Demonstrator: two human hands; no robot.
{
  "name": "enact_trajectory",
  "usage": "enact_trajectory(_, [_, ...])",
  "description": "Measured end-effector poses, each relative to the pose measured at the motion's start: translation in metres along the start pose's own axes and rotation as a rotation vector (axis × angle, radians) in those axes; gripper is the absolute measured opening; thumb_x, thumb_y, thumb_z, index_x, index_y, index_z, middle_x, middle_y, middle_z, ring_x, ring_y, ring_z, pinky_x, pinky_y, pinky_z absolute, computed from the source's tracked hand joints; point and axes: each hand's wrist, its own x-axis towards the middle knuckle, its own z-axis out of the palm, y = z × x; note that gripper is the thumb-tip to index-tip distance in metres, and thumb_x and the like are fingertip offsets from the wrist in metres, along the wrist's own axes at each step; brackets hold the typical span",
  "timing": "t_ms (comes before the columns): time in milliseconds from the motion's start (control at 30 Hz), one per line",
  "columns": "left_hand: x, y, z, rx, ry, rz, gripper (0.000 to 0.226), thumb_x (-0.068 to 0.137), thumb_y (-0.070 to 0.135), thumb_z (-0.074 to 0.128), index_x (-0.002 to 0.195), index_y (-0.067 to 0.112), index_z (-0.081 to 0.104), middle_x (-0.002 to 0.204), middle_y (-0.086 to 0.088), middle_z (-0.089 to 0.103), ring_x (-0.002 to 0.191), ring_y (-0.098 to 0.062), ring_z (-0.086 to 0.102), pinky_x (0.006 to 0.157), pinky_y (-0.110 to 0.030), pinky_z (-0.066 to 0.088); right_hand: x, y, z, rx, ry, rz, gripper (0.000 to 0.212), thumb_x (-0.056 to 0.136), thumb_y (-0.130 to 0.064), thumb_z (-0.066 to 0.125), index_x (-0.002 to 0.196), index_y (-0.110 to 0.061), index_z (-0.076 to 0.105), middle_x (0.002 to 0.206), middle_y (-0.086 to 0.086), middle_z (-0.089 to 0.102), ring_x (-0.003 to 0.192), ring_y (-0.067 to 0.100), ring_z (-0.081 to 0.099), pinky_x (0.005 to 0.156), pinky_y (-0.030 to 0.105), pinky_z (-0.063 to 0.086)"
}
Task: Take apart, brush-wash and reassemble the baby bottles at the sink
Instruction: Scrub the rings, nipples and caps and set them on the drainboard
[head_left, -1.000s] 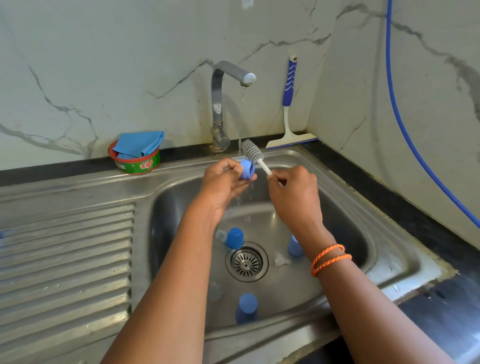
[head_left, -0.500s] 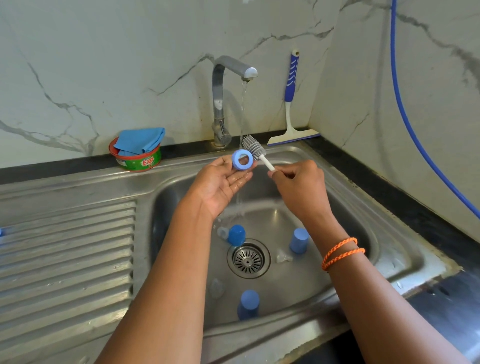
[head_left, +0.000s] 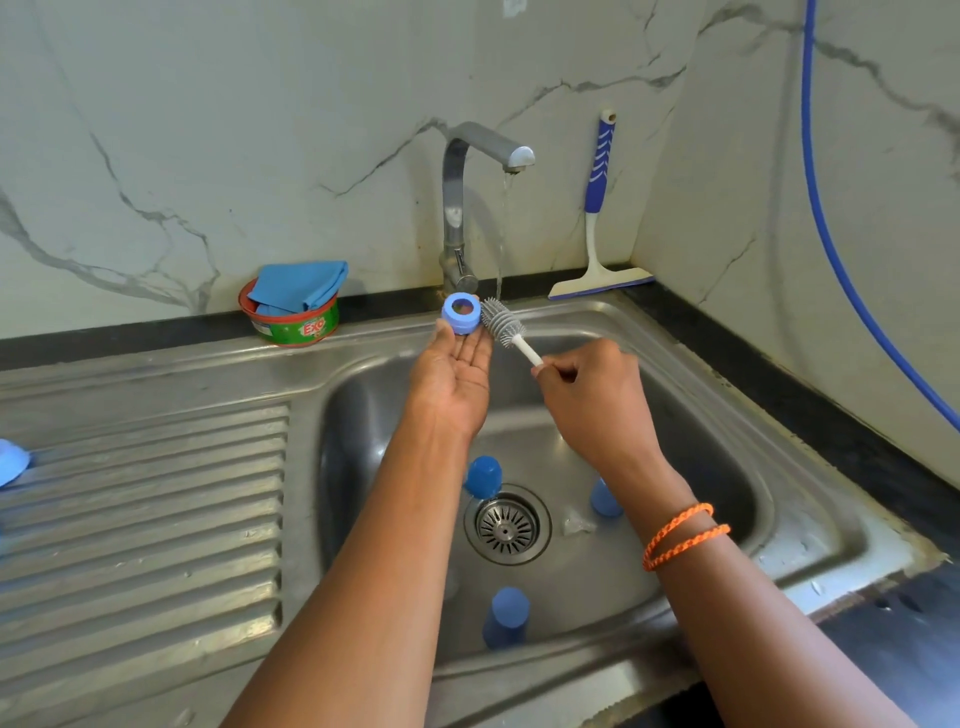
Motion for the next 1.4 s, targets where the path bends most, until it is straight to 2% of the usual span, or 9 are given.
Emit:
enact_trajectory(333, [0.005,-0.001,-0.002,0.309,-0.025,-0.051,0.025,0.108,0.009,0.051,0.128,-0.004,0.057,0.118,-0.024,0.073,0.109,-0.031,0.073,0.101,-0.044,0.057,0.006,0.006,0.001,-0.036,0.053,0.071,0.041,0.095,-0.018,0.058,0.056,-0.012,0.046,0.056,0.003,0.042,0.054,0.024,0.035,0.051,0.033,0.033])
enact_trajectory(433, [0.007,0.003,-0.003,0.414,-0.023,-0.019,0.021,0.108,0.01,0.051,0.122,-0.002,0.061,0.115,-0.022,0.074,0.103,-0.029,0.074,0.09,-0.039,0.062,0.006,0.007,0.001,-0.072,0.05,0.074,0.041,0.096,-0.02,0.058,0.057,-0.014,0.048,0.057,0.004,0.043,0.054,0.025,0.037,0.051,0.032,0.032])
enact_trajectory(533, [0.009,0.0,-0.001,0.571,0.01,0.094,0.01,0.104,0.003,0.057,0.101,0.004,0.066,0.109,-0.02,0.072,0.096,-0.028,0.073,0.087,-0.037,0.063,0.006,0.005,-0.001,-0.104,0.057,0.043,0.04,0.096,-0.023,0.058,0.058,-0.013,0.05,0.058,0.006,0.045,0.056,0.029,0.039,0.051,0.034,0.034])
enact_trajectory(633, [0.009,-0.013,0.0,0.783,0.037,0.227,0.019,0.099,0.0,0.065,0.082,0.008,0.067,0.09,-0.007,0.069,0.09,-0.025,0.067,0.085,-0.034,0.063,0.003,-0.004,-0.003,-0.148,0.083,-0.028,0.039,0.097,-0.027,0.057,0.062,-0.013,0.05,0.059,0.005,0.043,0.056,0.027,0.035,0.051,0.034,0.032])
enact_trajectory(800, [0.008,-0.019,-0.001,0.638,0.096,0.211,0.012,0.096,0.002,0.07,0.085,0.006,0.071,0.091,-0.009,0.071,0.086,-0.019,0.069,0.085,-0.03,0.063,0.002,-0.004,-0.005,-0.178,0.062,-0.06,0.032,0.097,-0.025,0.058,0.068,-0.012,0.059,0.061,0.007,0.047,0.057,0.03,0.04,0.05,0.033,0.033])
enact_trajectory(967, [0.008,-0.009,0.0,0.418,0.153,0.183,0.006,0.097,0.005,0.07,0.102,0.002,0.071,0.093,-0.013,0.071,0.09,-0.02,0.069,0.094,-0.038,0.061,0.0,-0.003,-0.01,-0.108,-0.016,-0.072,0.028,0.097,-0.024,0.062,0.072,-0.014,0.072,0.061,0.01,0.056,0.06,0.038,0.053,0.049,0.035,0.037])
enact_trajectory(1133, [0.009,-0.012,-0.001,0.762,-0.001,0.27,0.008,0.1,0.001,0.064,0.097,0.001,0.07,0.1,-0.012,0.071,0.099,-0.026,0.071,0.085,-0.029,0.063,-0.001,-0.004,-0.008,-0.209,0.072,-0.04,0.038,0.099,-0.026,0.058,0.065,-0.01,0.054,0.061,0.006,0.044,0.055,0.027,0.035,0.05,0.032,0.031])
enact_trajectory(1233, [0.009,-0.012,-0.003,0.984,-0.142,0.326,0.009,0.101,0.0,0.059,0.1,0.001,0.068,0.1,-0.012,0.07,0.098,-0.024,0.069,0.082,-0.025,0.063,0.002,-0.002,-0.01,-0.226,0.11,-0.005,0.038,0.099,-0.027,0.055,0.066,-0.01,0.052,0.063,0.008,0.047,0.057,0.031,0.039,0.052,0.032,0.033])
enact_trajectory(1400, [0.005,-0.011,0.002,0.862,-0.155,0.224,0.014,0.105,0.002,0.054,0.108,-0.004,0.067,0.117,-0.024,0.071,0.103,-0.026,0.073,0.087,-0.027,0.062,0.009,0.004,-0.014,-0.179,0.137,0.014,0.038,0.097,-0.024,0.055,0.061,-0.013,0.049,0.064,0.011,0.047,0.059,0.031,0.038,0.053,0.032,0.027])
